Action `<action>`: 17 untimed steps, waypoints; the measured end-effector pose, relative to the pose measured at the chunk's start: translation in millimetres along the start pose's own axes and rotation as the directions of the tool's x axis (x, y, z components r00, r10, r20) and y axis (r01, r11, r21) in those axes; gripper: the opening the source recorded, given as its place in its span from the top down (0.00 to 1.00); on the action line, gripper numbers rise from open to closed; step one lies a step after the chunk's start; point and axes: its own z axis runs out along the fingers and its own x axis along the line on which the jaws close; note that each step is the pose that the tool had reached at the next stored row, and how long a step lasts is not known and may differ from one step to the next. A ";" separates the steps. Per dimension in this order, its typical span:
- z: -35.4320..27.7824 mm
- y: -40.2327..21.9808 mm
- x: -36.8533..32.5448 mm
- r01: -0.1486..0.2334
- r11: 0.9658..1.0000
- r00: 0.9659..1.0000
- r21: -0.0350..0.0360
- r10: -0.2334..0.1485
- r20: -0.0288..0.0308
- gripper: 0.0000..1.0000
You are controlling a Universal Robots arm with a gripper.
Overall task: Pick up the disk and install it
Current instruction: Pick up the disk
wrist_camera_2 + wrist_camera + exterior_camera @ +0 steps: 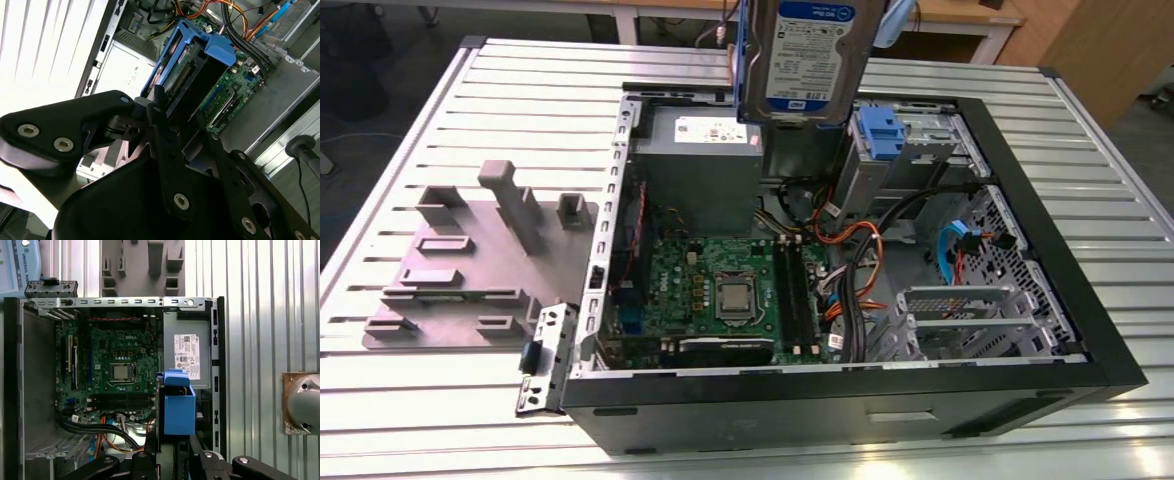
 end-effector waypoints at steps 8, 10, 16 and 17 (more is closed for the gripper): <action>-0.3 -0.2 7.7 0.000 1.000 1.000 0.000 0.000 0.000 0.65; -0.3 -0.3 9.4 0.000 1.000 1.000 0.000 0.000 0.000 0.65; -0.6 -0.5 16.3 0.000 1.000 1.000 0.000 0.000 0.000 0.65; -0.7 -0.5 17.7 0.000 1.000 1.000 0.000 0.000 0.000 0.65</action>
